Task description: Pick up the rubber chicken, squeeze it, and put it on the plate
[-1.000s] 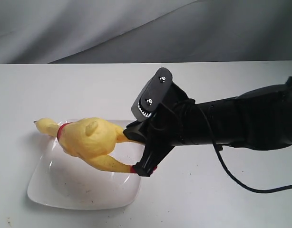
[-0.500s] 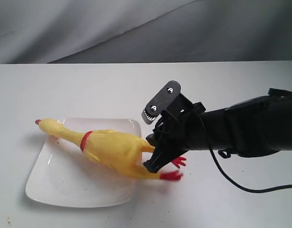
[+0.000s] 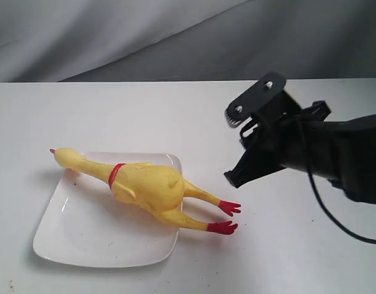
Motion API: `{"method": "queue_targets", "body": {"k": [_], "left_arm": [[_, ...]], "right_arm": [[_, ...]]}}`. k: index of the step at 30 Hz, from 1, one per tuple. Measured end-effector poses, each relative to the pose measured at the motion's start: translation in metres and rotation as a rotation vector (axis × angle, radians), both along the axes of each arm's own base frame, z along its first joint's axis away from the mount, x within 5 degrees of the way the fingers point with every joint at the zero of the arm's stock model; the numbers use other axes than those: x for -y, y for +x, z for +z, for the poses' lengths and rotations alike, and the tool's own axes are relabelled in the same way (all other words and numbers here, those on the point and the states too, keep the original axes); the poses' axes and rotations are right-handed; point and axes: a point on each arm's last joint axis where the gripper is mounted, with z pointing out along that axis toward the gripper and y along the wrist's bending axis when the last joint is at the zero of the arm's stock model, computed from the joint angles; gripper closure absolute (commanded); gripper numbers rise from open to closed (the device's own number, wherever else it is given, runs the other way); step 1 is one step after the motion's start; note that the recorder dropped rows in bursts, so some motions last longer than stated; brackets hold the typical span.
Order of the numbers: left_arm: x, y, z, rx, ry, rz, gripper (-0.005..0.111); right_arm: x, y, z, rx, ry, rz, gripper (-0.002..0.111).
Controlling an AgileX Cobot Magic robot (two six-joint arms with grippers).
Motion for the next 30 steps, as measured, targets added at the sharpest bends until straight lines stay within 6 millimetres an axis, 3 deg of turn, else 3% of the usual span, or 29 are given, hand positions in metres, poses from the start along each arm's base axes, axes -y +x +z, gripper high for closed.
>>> {"method": "queue_targets", "body": {"k": [7, 17, 24, 30], "left_arm": [[0.0, 0.0, 0.0, 0.0, 0.0, 0.0, 0.106], [0.0, 0.0, 0.0, -0.002, 0.001, 0.001, 0.106], [0.0, 0.0, 0.0, -0.002, 0.001, 0.001, 0.106], [0.0, 0.0, 0.0, -0.002, 0.001, 0.001, 0.106]], "right_arm": [[0.022, -0.041, 0.071, 0.198, 0.194, 0.077, 0.108], [0.072, -0.108, 0.136, 0.472, 0.409, 0.086, 0.108], [0.103, -0.149, 0.166, 0.631, 0.554, 0.085, 0.108], [0.12, -0.171, 0.176, 0.716, 0.615, 0.089, 0.108]]}}
